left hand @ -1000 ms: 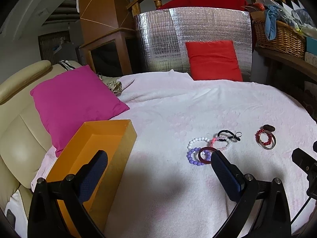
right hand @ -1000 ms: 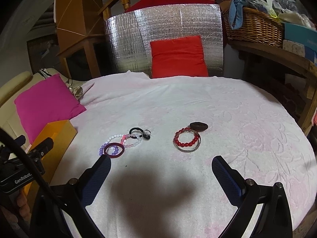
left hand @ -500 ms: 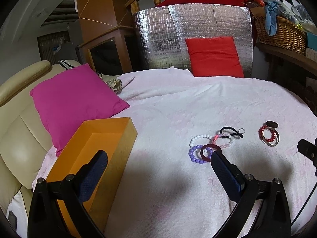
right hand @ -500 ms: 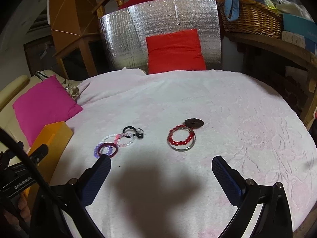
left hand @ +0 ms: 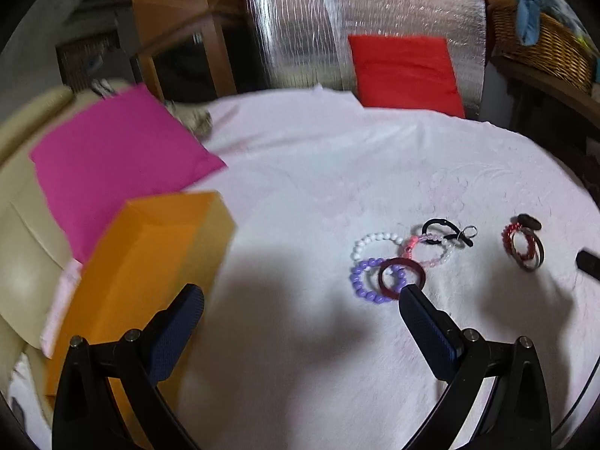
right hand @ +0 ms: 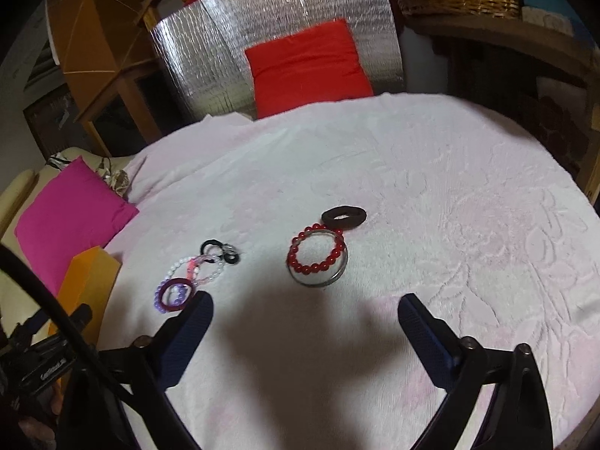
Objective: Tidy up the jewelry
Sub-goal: 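Grasp the thin silver bangle with the right tool while the left tool grasps the dark red bangle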
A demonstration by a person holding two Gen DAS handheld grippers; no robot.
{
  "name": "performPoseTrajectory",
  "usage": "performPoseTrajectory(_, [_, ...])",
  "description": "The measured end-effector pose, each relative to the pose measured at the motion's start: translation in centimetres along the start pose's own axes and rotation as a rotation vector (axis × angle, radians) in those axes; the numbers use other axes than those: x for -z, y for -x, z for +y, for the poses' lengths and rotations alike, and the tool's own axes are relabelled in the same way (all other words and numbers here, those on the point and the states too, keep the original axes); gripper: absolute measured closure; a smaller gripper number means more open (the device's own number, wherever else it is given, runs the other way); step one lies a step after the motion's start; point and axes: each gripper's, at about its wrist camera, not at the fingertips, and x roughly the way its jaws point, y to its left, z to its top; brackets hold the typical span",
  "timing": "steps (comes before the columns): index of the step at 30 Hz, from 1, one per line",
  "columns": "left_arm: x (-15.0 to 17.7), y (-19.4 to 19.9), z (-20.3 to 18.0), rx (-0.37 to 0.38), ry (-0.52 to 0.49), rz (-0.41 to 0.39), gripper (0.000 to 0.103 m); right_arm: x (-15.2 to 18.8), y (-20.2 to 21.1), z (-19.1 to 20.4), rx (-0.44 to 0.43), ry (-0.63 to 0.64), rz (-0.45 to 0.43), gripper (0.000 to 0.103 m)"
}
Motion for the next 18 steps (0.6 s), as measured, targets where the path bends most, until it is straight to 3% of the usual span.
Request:
performPoseTrajectory(3, [-0.7,-2.5,-0.7,0.038,0.022,0.049,0.000,-0.7,-2.3,-0.4,-0.015,-0.002,0.063,0.023])
performPoseTrajectory(10, [-0.1,-5.8,-1.3,0.154,0.028,0.137,0.000,-2.0,-7.1,-0.6,0.053,0.005,0.119,0.033])
performPoseTrajectory(13, [-0.1,-6.2,-1.5,0.147,-0.016,0.129,0.001,-2.4,-8.5,-1.3,0.075,-0.022,0.141,0.042])
performPoseTrajectory(15, [0.0,-6.5,-1.6,0.164,-0.037,0.136,0.014,-2.5,-9.2,-2.0,0.085,-0.055,0.156,0.046])
performPoseTrajectory(18, [0.2,-7.4,-1.5,0.224,-0.052,0.179,0.033,-2.8,-9.4,-2.9,0.083,-0.086,0.162,0.059])
